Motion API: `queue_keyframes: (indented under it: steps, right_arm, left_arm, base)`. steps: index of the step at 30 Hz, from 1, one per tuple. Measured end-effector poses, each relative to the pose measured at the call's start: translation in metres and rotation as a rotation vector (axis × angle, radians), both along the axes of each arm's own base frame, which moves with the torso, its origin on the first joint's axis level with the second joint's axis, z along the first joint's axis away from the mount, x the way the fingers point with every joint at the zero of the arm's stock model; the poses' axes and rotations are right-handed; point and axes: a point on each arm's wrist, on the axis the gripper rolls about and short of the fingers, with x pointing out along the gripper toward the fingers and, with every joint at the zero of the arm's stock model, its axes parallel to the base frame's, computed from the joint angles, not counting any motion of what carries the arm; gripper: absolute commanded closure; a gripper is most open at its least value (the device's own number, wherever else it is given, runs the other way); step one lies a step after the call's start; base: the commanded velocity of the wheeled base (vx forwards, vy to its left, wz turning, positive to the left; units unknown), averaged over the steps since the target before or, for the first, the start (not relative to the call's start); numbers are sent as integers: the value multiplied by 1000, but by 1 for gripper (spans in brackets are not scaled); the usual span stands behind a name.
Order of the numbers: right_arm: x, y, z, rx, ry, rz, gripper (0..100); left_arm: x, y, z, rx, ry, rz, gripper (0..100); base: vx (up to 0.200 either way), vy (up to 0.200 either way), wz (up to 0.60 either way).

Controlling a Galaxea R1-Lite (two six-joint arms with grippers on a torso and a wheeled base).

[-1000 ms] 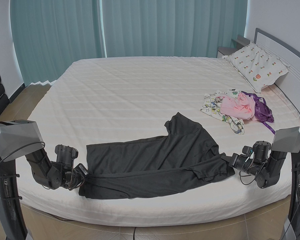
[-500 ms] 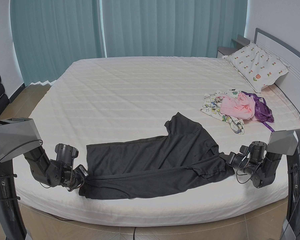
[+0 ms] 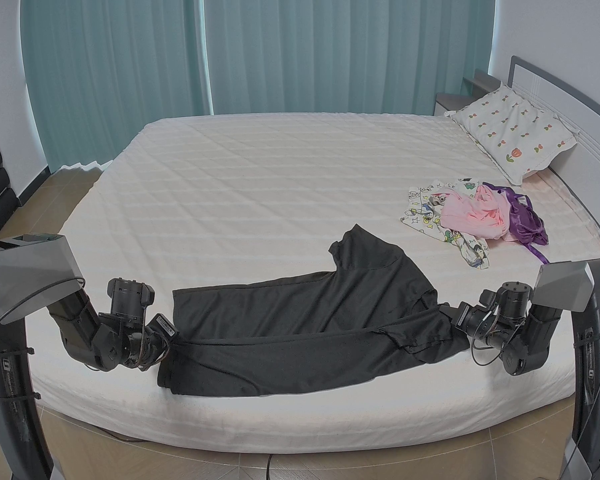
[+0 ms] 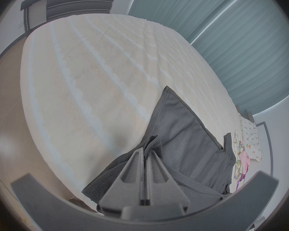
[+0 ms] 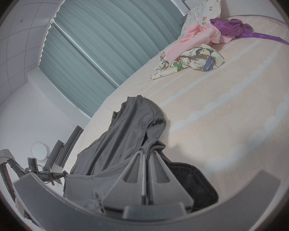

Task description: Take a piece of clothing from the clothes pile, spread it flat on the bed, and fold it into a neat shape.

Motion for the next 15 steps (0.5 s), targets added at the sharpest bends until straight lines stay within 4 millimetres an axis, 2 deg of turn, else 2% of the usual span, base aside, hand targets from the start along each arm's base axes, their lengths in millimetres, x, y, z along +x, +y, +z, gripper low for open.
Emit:
queue_keyframes:
  steps: [7,8,9,15]
  right_arm:
    - [0,0,-2,-1,9,-2,100]
    - [0,0,-2,-2,10,-2,100]
    - [0,0,-2,-1,11,-2,0]
    - [0,0,-3,-2,12,-3,0]
  left_arm:
    - [3,0,-6,7,-2,2,100]
    - [3,-1,-6,8,0,0,0]
    - [2,-1,-7,9,3,-1,0]
    - [4,-1,-9,8,4,1,0]
  base:
    - [0,0,0]
    - [0,0,0]
    - [0,0,0]
    - [0,0,0]
